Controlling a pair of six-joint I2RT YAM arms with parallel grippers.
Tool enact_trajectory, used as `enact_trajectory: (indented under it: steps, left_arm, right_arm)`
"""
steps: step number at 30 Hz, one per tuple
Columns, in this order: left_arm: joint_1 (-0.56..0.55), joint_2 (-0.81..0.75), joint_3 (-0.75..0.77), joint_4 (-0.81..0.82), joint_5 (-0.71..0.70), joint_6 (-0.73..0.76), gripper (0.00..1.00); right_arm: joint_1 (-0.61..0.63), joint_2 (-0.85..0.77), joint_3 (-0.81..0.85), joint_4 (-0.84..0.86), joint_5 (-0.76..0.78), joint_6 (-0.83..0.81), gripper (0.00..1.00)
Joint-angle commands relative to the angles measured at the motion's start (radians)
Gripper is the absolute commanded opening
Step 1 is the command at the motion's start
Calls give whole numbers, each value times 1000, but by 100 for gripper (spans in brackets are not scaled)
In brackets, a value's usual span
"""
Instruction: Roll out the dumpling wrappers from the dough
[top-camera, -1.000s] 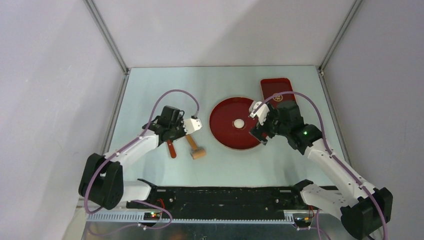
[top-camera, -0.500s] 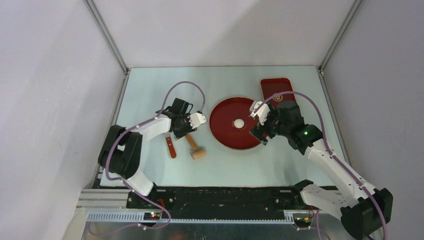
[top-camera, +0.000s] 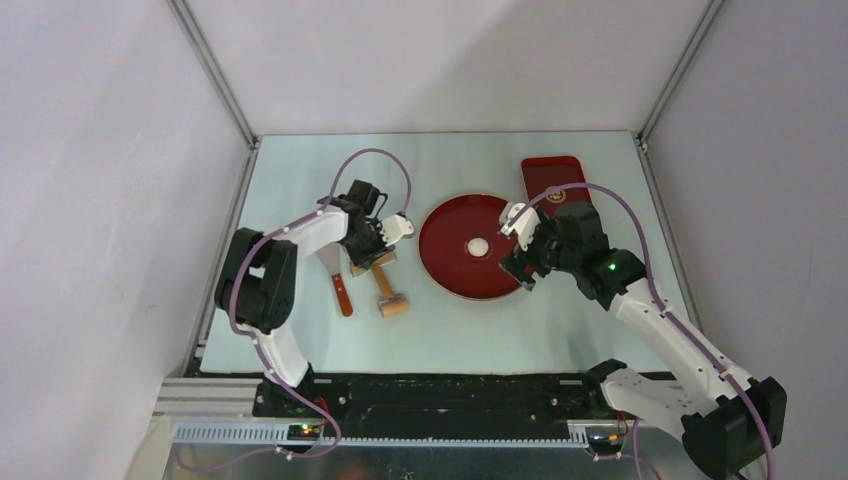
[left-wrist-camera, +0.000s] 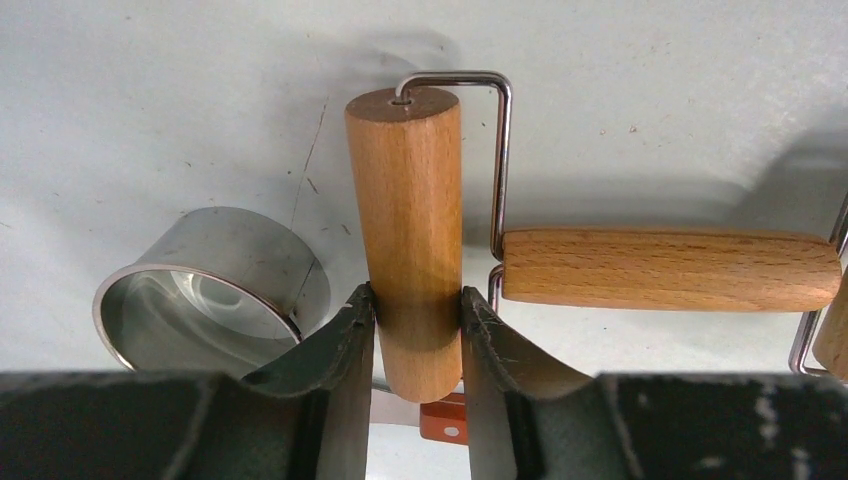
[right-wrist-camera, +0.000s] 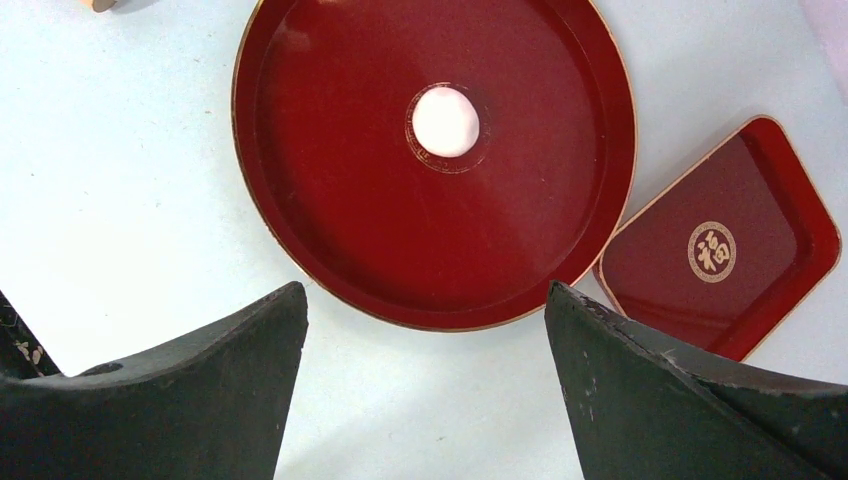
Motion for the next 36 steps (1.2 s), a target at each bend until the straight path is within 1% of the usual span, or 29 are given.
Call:
enact_trajectory:
  steps: [1,6,11,14,17,19,23,29,33,36]
  left_arm:
    - [-4,26,20,-61,53,-4,1]
    - [24,-5,38,-60,85,-45,0]
    - [87,-100,87,-59,159,-131,0]
    - [116,-146,99,-61,206,-178,0]
    - [118,-220,88,-62,250,-211,0]
    - [118,-273,77,-60,294,-239,0]
    - [119,-366,73,-59,389,-289,0]
    - [115,-471,81,-65,497,-366,0]
    - [81,-542,97,-71,523,-401,0]
    - [48,-590,138,-81,523,-424,0]
  right_arm:
    - [9,-22,20,12,-12,4,91]
    - [13,-25,20,20,-26,15,91]
    - [51,-10,32,52,-56,65,93]
    - [82,34,82,54,-82,104,93]
    - [116,79,137,40,-118,148,93]
    - [125,113,196,26,-179,169,93]
    - [133,172,250,21,-273,194,93]
    - [133,221,256,57,-399,189,95]
    - [111,246,255,80,-506,204,98]
    - [64,259,254,133,-592,256,99]
